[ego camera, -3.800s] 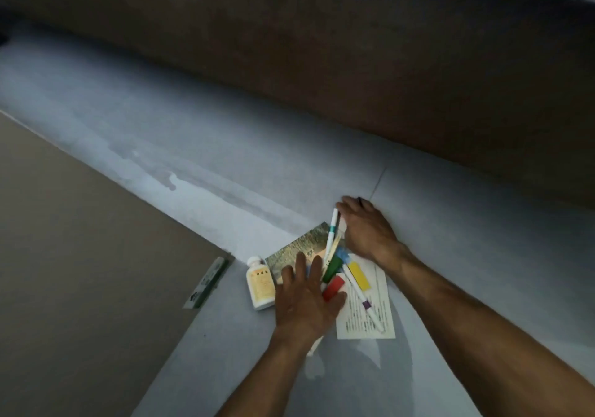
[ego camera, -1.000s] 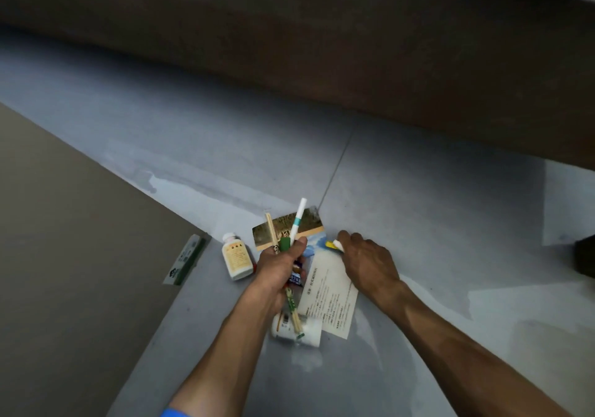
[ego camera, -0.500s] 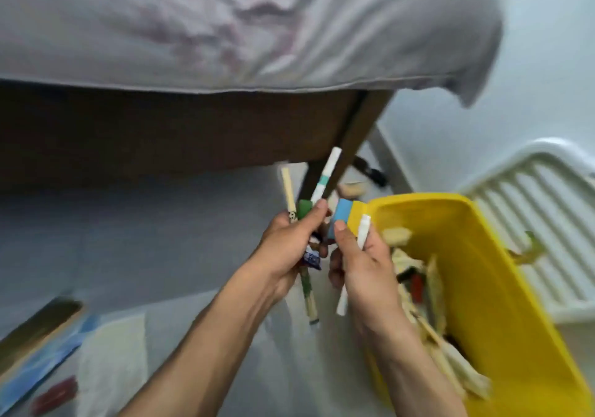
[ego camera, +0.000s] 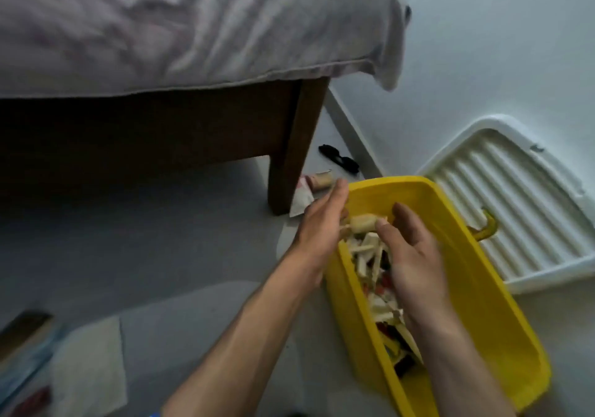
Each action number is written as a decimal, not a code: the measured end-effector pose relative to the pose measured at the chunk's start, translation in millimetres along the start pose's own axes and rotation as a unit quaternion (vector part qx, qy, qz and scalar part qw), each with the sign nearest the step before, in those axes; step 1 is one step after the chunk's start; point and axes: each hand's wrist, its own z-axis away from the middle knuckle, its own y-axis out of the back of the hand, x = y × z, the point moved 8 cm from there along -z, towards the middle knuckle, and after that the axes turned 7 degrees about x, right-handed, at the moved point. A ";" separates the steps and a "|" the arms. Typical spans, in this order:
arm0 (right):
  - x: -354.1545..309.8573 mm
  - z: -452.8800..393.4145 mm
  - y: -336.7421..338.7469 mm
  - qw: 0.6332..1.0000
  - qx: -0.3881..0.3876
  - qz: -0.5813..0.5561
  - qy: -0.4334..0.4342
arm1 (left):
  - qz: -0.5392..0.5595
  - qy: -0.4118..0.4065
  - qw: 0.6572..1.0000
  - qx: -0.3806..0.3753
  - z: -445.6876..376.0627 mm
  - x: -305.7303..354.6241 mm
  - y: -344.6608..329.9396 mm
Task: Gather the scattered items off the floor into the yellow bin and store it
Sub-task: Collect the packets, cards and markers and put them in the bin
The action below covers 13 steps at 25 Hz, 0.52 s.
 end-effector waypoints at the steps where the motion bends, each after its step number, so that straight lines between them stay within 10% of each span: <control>1: -5.7 10.3 -30.4 0.999 -0.033 -0.008 0.020 | 0.018 -0.026 0.998 0.049 1.5 7.8 33.1; 9: 40.7 184.7 -296.0 0.898 -0.435 0.068 -0.007 | 0.030 -0.021 0.894 0.446 88.7 -53.6 349.3; 13: 85.5 260.1 -353.8 0.786 -0.525 0.273 0.178 | -0.153 0.068 0.792 0.588 178.7 -109.4 455.6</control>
